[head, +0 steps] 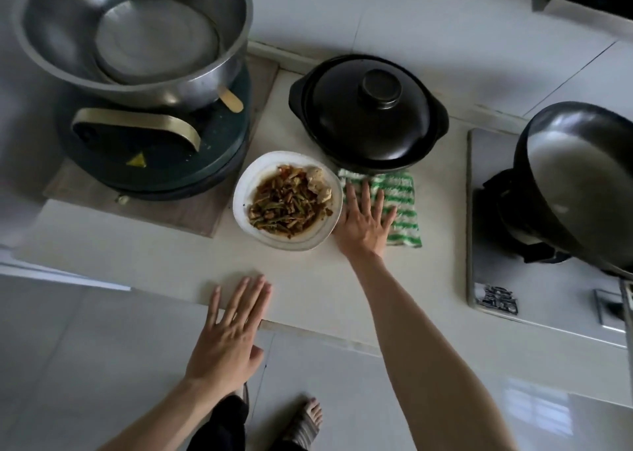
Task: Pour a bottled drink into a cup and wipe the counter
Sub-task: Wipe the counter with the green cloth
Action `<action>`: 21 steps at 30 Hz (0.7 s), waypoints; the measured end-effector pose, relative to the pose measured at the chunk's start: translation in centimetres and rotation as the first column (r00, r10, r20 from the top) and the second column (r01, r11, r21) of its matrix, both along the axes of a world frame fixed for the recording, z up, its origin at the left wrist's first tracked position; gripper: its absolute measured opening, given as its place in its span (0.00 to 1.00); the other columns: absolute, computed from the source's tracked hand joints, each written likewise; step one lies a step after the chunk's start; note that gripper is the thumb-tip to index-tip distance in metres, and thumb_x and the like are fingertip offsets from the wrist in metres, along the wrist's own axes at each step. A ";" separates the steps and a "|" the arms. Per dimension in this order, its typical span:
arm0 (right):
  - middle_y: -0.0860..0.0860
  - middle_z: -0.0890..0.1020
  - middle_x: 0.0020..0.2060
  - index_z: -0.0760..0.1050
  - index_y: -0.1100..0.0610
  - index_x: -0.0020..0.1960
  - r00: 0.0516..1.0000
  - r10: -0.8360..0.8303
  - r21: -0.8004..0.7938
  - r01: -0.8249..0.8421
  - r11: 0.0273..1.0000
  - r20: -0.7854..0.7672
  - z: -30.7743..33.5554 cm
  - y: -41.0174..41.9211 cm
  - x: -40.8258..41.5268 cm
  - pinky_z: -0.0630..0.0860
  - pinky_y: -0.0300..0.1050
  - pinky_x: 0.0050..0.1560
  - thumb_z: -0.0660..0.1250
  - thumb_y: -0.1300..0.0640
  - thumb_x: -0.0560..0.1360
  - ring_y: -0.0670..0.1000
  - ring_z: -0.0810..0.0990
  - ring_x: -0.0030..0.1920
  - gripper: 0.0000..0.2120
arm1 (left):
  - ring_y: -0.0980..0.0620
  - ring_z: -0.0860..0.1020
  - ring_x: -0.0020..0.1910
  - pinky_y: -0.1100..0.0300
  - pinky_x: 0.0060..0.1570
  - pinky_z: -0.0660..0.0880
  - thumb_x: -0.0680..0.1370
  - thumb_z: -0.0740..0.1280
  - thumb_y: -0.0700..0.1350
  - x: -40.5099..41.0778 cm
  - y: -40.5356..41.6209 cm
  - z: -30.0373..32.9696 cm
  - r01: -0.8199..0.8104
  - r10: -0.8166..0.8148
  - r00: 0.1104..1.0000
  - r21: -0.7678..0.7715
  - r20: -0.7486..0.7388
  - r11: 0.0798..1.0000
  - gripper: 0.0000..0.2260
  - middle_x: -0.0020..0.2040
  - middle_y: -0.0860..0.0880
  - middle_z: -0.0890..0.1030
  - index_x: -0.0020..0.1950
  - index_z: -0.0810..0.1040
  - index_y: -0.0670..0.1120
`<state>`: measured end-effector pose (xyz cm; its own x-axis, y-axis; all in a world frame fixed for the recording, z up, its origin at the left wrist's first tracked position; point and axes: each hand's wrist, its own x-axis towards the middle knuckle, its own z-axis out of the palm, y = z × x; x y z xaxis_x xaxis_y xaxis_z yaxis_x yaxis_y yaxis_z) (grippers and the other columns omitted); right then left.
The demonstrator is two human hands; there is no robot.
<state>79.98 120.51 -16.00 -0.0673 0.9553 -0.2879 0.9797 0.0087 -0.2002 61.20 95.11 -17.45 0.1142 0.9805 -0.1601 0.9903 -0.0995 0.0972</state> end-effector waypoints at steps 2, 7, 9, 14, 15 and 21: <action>0.43 0.43 0.83 0.42 0.38 0.82 1.000 0.011 0.027 -0.010 1.000 -0.029 -0.1 1.4 1.4 0.35 0.64 0.79 0.39 0.37 0.83 0.55 0.40 0.83 0.28 | 0.41 0.55 0.83 0.31 0.76 0.58 0.64 0.74 0.51 -0.2 0.1 0.0 0.001 -0.001 1.000 -0.002 -0.001 1.000 0.53 0.85 0.45 0.52 0.84 0.53 0.43; 0.45 0.43 0.83 0.42 0.38 0.82 0.985 -0.175 0.028 0.174 0.984 0.011 -1.0 1.5 8.1 0.36 0.63 0.80 0.39 0.36 0.82 0.55 0.40 0.83 0.29 | 0.41 0.54 0.83 0.32 0.77 0.57 0.64 0.74 0.50 -0.2 0.1 0.0 -0.003 0.004 1.000 -0.015 0.013 1.000 0.53 0.85 0.45 0.50 0.84 0.51 0.43; 0.45 0.43 0.83 0.42 0.38 0.82 0.962 -0.271 0.012 0.271 0.962 -0.032 -1.0 -0.6 10.6 0.38 0.59 0.80 0.41 0.36 0.83 0.54 0.41 0.83 0.29 | 0.41 0.54 0.83 0.32 0.77 0.56 0.63 0.75 0.50 -0.5 0.1 0.1 -0.008 0.009 1.000 -0.024 0.024 1.000 0.54 0.85 0.45 0.51 0.84 0.52 0.43; 0.47 0.43 0.83 0.39 0.40 0.82 0.924 -0.368 0.001 0.370 0.929 -0.100 -1.1 -9.7 12.8 0.49 0.56 0.81 0.45 0.40 0.84 0.55 0.43 0.83 0.29 | 0.41 0.55 0.83 0.32 0.77 0.57 0.61 0.77 0.50 -0.6 -0.3 0.5 0.003 0.003 0.997 -0.088 0.074 0.996 0.55 0.85 0.45 0.53 0.84 0.54 0.43; 0.48 0.43 0.83 0.37 0.40 0.81 0.924 -0.377 -0.006 0.377 0.926 -0.066 -0.9 -11.7 12.6 0.47 0.57 0.81 0.44 0.39 0.84 0.56 0.44 0.83 0.29 | 0.41 0.55 0.83 0.32 0.77 0.57 0.61 0.78 0.50 -0.6 -0.3 0.5 0.012 -0.004 0.996 -0.095 0.085 0.995 0.55 0.85 0.44 0.52 0.84 0.54 0.43; 0.49 0.34 0.81 0.33 0.41 0.80 0.959 -0.282 -0.109 0.284 0.953 0.032 0.7 -19.9 4.6 0.30 0.57 0.77 0.32 0.33 0.77 0.58 0.37 0.82 0.34 | 0.41 0.56 0.82 0.34 0.76 0.54 0.60 0.80 0.54 -0.9 -0.3 1.5 0.022 -0.006 0.996 -0.170 0.094 0.985 0.58 0.85 0.44 0.53 0.84 0.54 0.43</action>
